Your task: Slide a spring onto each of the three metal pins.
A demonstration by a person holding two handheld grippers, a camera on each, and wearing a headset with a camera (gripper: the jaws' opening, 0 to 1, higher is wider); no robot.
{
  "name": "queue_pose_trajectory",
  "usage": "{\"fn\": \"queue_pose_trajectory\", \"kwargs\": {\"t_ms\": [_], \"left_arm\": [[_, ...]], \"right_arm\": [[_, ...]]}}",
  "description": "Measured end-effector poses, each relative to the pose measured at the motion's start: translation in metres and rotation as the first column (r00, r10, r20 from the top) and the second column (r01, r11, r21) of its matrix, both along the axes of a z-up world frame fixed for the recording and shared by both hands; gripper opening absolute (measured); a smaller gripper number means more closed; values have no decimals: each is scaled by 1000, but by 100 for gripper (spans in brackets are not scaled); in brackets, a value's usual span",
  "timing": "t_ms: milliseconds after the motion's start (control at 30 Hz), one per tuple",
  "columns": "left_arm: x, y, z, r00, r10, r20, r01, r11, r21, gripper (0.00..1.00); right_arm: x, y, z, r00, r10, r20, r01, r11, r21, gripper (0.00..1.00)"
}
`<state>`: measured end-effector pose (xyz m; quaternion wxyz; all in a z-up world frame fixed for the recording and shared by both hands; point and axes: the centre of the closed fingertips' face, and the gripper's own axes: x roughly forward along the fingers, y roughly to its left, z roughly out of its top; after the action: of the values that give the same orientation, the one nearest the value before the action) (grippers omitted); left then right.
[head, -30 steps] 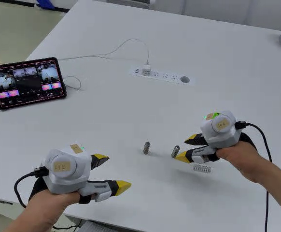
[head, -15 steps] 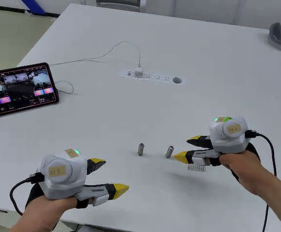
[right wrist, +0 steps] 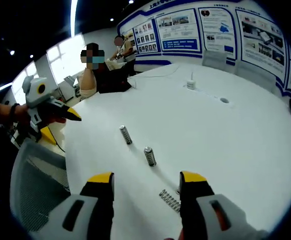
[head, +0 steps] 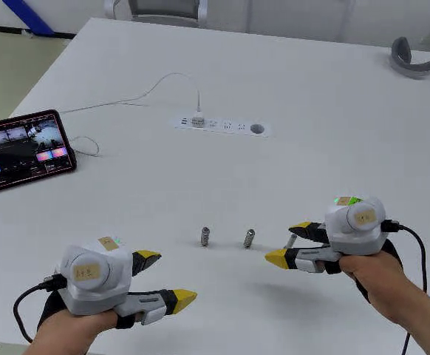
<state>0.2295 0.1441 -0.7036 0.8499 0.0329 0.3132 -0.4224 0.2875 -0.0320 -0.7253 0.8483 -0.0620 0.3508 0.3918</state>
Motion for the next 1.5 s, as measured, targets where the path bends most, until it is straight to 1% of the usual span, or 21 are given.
{"fn": "queue_pose_trajectory", "kwargs": {"t_ms": [100,233,500,867,1333,1500], "left_arm": [[1,-3,1,1000,-5,1,5,1000,-1,61],[2,-5,1,1000,-12,2,12,1000,-1,61],[4,-11,-2,1000,-18,-3,18,1000,0,61],[7,-26,-2,999,-50,-3,50,999,-2,61],[7,-38,-5,997,-79,-10,79,997,3,61],[6,-46,-5,995,-96,-12,96,995,5,62]], "right_arm": [[-4,-5,-1,1000,-16,-3,16,1000,6,55],[-10,-13,-4,999,-29,-18,29,1000,10,57],[-21,-28,-7,997,-66,-30,67,998,19,59],[-37,-43,-9,994,-101,-38,102,994,31,62],[-56,-53,-17,989,-132,-64,135,990,40,65],[-64,-56,-18,987,-145,-70,148,988,45,66]]}}
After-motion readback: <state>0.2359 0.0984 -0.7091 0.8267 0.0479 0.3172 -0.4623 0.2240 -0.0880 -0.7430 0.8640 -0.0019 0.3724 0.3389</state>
